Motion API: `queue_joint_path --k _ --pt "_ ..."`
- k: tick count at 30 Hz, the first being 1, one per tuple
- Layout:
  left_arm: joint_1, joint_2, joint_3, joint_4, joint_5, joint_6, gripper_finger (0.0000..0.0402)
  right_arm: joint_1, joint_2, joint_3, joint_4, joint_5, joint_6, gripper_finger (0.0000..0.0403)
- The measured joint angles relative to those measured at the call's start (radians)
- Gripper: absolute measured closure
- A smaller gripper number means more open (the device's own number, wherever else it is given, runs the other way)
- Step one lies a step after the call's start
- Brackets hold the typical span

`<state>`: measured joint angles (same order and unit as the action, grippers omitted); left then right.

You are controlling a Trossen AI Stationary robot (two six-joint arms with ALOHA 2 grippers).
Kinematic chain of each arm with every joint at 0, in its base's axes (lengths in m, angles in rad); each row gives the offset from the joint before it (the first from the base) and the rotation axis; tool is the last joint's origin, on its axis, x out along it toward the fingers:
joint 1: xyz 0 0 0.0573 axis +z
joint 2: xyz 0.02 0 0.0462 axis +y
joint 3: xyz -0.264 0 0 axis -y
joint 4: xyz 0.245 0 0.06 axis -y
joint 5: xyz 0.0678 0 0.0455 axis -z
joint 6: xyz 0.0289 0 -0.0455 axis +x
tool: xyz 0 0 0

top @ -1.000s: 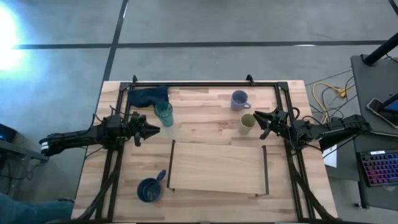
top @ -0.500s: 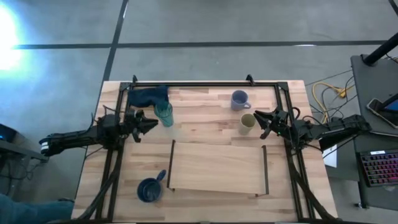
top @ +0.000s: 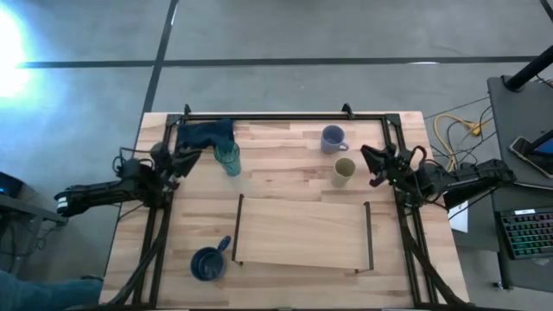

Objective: Stack small to large cups/mugs on shelf
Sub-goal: Put the blue glass on the shelf

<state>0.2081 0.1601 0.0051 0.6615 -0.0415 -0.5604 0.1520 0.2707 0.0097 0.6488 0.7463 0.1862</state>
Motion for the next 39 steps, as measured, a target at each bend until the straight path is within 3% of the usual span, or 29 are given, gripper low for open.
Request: queue_joint_path --k 6,10,13,18,22,26,31,36,39 --pt "0.000 0.001 0.011 0.067 -0.129 0.040 0.0329 0.000 0.001 0.000 0.001 0.067 -0.001 0.0323" --pt "0.001 0.003 0.071 -0.006 -0.125 -0.019 0.0329 0.000 0.001 0.000 0.004 0.068 0.059 0.0323" --pt "0.002 0.043 0.173 -0.241 -0.139 -0.013 0.0329 0.000 0.001 0.000 0.010 0.068 0.115 0.0323" --pt "0.002 0.198 0.484 -0.740 -0.172 0.165 0.0329 0.000 0.000 0.000 0.022 0.067 0.137 0.0323" --pt "0.003 0.372 0.728 -1.141 -0.224 0.255 0.0329 0.000 0.000 0.000 0.021 0.067 0.320 0.0323" --pt "0.009 0.496 0.882 -1.367 -0.295 0.224 0.0329 0.000 0.000 0.000 0.013 0.061 0.415 0.0325" --pt "0.066 0.676 1.003 -1.423 -0.243 0.240 0.0329 0.000 -0.001 0.000 0.014 0.058 0.385 0.0330" --pt "0.188 0.848 1.109 -1.519 -0.010 0.312 0.0329 0.000 -0.001 0.000 0.015 0.058 0.415 0.0326" --pt "0.260 0.936 1.174 -1.593 -0.014 0.392 0.0329 0.000 -0.001 0.000 0.015 0.058 0.416 0.0324"
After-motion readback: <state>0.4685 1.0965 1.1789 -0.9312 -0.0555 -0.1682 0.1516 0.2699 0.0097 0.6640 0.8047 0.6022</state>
